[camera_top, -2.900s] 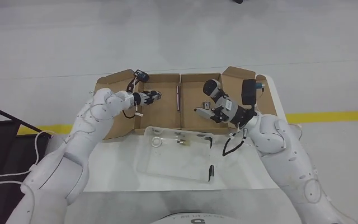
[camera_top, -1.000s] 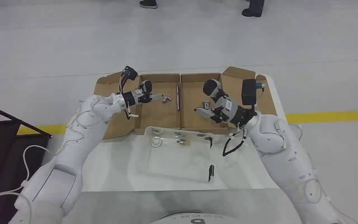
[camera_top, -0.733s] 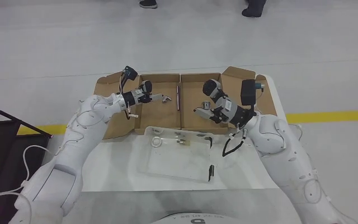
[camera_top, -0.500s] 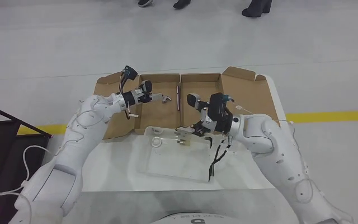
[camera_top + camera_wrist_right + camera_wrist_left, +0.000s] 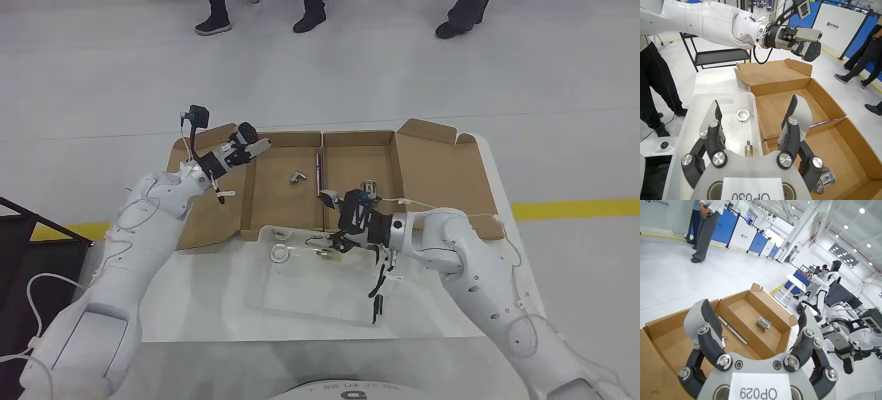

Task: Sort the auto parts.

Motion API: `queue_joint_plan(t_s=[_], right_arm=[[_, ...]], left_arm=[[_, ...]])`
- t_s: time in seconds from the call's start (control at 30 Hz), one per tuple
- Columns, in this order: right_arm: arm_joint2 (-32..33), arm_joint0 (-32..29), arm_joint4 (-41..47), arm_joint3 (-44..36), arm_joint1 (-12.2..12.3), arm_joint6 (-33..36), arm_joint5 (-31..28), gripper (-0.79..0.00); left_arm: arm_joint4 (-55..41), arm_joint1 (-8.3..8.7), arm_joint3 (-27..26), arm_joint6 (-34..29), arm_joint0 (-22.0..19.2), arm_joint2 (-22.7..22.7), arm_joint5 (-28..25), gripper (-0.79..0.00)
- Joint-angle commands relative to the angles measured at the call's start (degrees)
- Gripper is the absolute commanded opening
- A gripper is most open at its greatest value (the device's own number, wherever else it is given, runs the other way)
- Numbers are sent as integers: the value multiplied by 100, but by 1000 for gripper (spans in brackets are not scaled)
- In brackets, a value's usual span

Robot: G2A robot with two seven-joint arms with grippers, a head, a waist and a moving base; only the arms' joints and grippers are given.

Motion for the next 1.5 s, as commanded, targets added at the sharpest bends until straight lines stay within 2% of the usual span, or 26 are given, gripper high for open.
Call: queue_joint_plan(t_s=[0.0,0.2,0.3,0.43,0.5,0.6,0.67,0.77,0.87,1.0,1.2,1.23,1.27,1.3,1.47], right_arm=[[2,-1,4,-1,0,-3,1,0],[-16,-9,3,-10,0,2,-20,0],[-165,-59,-316,-91,24,172,-341,0],[-165,-209,-623,-20,72,63,-586,0],[-159,-271,-744,-2,95,-7,-699,-46],[-218,-333,-1130,-19,112,97,-568,-89],[-318,-324,-1327,-1,110,190,-520,-154],[-495,-266,-1570,36,88,348,-365,-172],[-709,-204,-1825,53,59,515,-232,-172],[-892,-124,-2031,117,29,668,-76,-126],[-1013,-41,-2086,195,-7,882,189,-219],[-1023,-26,-2071,212,-12,922,224,-274],[-1033,-9,-2058,236,-17,973,260,-369],[-1043,10,-2042,259,-23,1021,296,-397],[-1115,79,-1947,394,-52,1239,403,-419]], left_arm=[[0,0,0,-1,0,0,-1,0],[0,0,0,-1,0,0,-1,0],[0,0,0,-1,0,0,-1,0],[0,0,0,-1,0,0,-1,0],[0,0,0,-1,0,0,-1,0],[2,-3,-125,40,79,-10,127,0],[9,4,-253,43,153,-39,218,0],[-146,8,-344,-25,236,-83,260,0],[-228,14,-339,-96,263,-130,290,0],[-291,11,-314,-153,274,-171,290,0],[-305,1,-316,-121,293,-230,285,0],[-308,-1,-315,-118,296,-237,284,0],[-301,-3,-315,-117,295,-245,283,0],[-303,-6,-307,-112,297,-251,283,0],[-303,-29,-236,-144,286,-245,283,0]])
